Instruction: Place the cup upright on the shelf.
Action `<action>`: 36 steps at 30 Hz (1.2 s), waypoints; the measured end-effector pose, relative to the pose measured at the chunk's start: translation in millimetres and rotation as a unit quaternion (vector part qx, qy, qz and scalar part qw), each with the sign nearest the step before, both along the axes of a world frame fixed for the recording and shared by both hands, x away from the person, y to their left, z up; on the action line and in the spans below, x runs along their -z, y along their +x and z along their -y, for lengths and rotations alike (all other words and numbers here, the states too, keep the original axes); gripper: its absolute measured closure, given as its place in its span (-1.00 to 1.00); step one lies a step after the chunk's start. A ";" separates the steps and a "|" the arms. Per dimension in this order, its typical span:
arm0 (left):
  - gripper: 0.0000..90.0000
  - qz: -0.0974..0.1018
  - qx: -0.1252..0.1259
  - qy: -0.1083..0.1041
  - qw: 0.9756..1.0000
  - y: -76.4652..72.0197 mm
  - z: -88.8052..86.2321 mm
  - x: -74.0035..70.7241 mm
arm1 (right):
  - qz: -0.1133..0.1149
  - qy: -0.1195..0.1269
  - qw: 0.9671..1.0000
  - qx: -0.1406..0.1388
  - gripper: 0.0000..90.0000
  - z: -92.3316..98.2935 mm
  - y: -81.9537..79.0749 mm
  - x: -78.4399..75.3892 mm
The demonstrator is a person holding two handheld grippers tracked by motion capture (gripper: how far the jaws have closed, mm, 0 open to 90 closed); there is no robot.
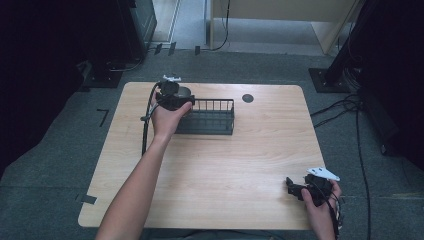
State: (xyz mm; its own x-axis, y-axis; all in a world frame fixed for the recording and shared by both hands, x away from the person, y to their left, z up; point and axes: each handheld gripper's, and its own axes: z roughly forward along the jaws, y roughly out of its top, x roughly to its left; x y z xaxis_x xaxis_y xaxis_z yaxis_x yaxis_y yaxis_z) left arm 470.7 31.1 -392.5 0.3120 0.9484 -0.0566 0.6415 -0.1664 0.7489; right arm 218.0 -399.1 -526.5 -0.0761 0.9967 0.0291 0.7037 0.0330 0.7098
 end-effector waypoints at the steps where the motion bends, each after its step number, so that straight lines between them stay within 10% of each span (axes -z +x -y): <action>1: -0.68 -0.001 0.000 0.000 1.000 -0.2 0.1 0.8 | 0.000 0.000 1.000 0.000 -1.00 -0.1 0.0 0.0; 36: -0.78 -0.032 0.015 0.022 0.999 -4.1 -1.8 11.5 | 0.000 0.000 1.000 0.000 -1.00 -0.1 0.0 0.0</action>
